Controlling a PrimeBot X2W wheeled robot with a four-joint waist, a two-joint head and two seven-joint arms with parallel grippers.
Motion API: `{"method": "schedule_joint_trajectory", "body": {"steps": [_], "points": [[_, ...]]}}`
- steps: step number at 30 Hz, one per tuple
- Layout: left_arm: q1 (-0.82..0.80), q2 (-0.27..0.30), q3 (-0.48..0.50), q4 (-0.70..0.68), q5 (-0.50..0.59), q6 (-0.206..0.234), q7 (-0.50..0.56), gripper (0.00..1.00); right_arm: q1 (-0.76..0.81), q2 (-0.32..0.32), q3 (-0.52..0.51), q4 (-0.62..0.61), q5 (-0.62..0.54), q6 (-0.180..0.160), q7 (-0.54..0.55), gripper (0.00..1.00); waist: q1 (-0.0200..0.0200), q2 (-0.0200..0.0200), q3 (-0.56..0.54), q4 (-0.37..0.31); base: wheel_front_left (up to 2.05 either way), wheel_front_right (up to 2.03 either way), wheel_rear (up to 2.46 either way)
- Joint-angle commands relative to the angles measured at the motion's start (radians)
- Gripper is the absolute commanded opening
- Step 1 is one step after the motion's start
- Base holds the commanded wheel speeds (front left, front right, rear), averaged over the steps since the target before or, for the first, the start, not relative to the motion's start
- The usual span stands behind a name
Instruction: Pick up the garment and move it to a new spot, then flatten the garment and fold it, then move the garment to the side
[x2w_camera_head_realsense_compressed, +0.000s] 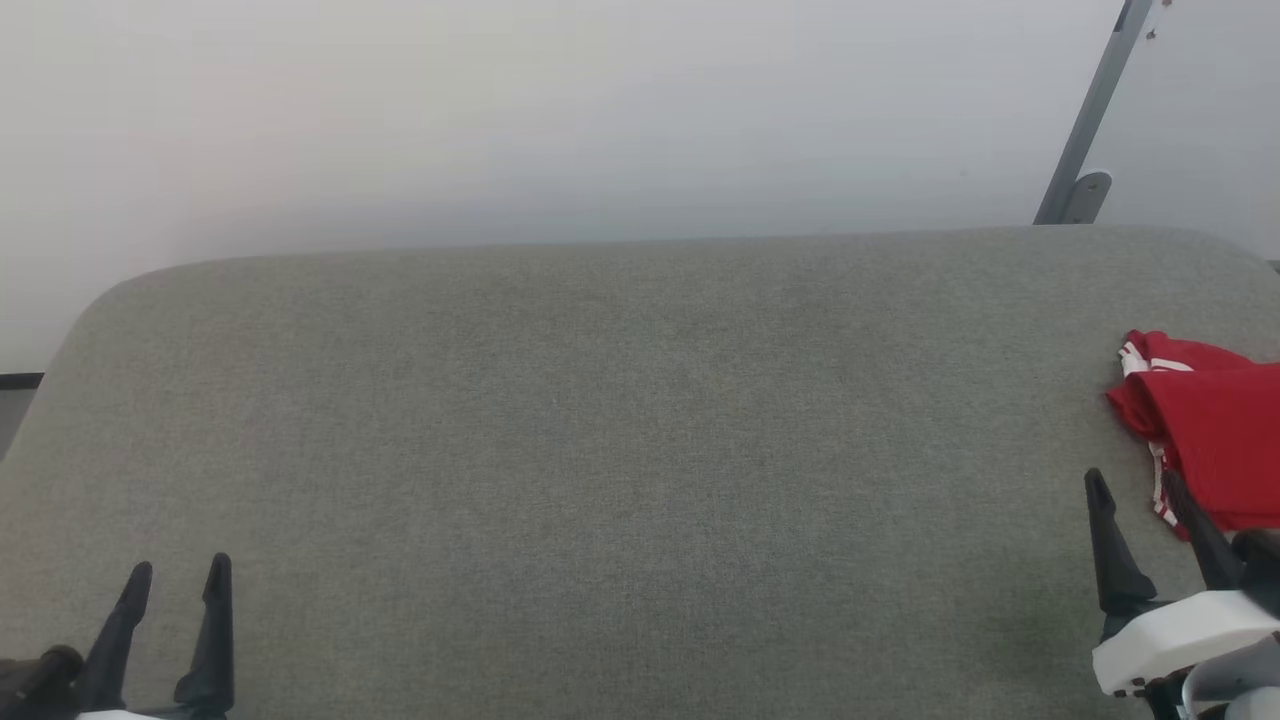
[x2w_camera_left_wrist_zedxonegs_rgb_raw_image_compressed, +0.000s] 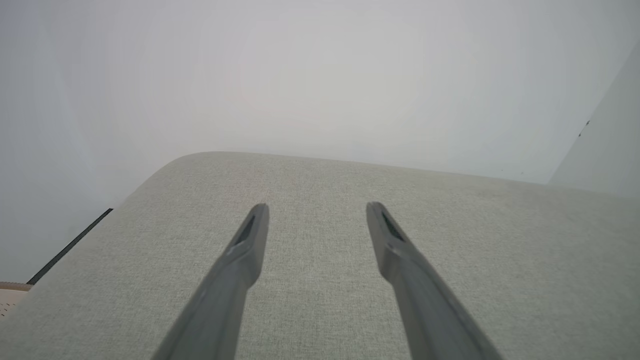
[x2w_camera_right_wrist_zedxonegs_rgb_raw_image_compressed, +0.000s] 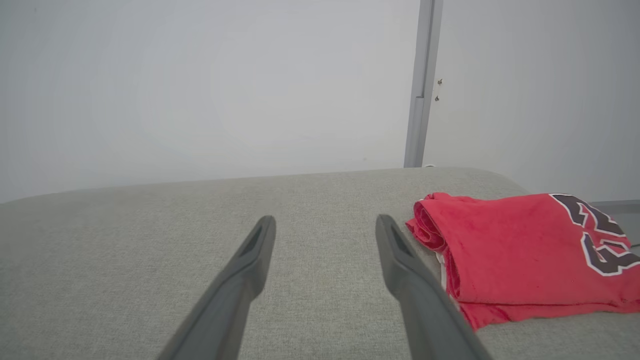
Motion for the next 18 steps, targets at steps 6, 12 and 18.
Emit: {"method": "schedule_joint_trajectory", "body": {"steps": [6,12,18], "points": [[-0.002,-0.003,-0.008,-0.003,0.008,-0.003,-0.004,1.0,0.013,0.003,-0.006,-0.008,-0.004,0.0,-0.005,1.0,0.0,0.0,0.001,0.002,0.0,0.0,0.0],[0.002,-0.002,-0.009,-0.016,0.012,-0.003,-0.004,1.0,0.017,0.005,-0.011,-0.015,-0.007,0.0,-0.005,1.0,0.0,0.0,0.0,0.006,0.0,0.0,0.0],[0.01,-0.003,-0.008,-0.031,0.027,-0.003,-0.004,1.0,0.017,0.008,-0.013,-0.016,-0.004,0.0,-0.005,1.0,0.0,0.0,0.0,0.011,0.0,0.0,0.0]]}}
